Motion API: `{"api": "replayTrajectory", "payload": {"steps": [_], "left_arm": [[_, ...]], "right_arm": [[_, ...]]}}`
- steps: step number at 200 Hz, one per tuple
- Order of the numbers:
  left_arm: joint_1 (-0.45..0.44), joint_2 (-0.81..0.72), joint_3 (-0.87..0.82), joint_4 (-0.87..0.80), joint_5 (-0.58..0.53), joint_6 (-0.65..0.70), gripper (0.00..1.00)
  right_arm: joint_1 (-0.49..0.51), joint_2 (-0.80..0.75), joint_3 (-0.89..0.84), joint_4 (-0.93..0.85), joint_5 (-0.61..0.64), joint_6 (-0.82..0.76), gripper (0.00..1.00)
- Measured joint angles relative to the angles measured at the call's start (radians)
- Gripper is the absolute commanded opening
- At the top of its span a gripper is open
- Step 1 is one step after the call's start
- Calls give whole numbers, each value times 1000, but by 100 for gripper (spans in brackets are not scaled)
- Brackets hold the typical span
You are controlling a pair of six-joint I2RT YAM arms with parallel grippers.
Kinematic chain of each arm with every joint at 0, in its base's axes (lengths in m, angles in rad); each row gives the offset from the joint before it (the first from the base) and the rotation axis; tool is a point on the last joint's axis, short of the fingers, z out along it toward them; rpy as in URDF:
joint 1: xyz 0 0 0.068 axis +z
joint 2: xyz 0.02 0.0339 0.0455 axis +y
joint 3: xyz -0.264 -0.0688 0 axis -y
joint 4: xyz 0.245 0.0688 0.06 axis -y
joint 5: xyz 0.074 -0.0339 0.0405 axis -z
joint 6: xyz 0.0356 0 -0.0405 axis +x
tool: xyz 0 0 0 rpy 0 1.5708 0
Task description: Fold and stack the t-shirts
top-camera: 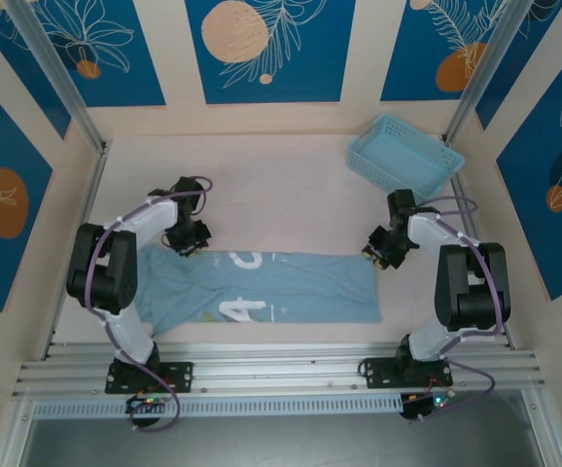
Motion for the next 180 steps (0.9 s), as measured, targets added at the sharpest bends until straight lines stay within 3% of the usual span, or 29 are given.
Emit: {"api": "replayTrajectory", "payload": {"steps": [40,119,150,171,180], "left_arm": [[0,0,-2,3,3,0,19],[0,26,-35,10,-41,0,12],[0,32,-41,10,-49,0,15],[2,14,-41,-5,-75,6,36],[2,-7,-40,-21,-94,-5,40]], "right_arm": [[-1,-4,-2,0,0,11,0],[-17,-73,-7,-106,73,18,0],[-21,-63,-7,-130,80,14,23],[-21,-50,-5,-148,96,5,27],[-18,-51,2,-168,114,5,27]]}}
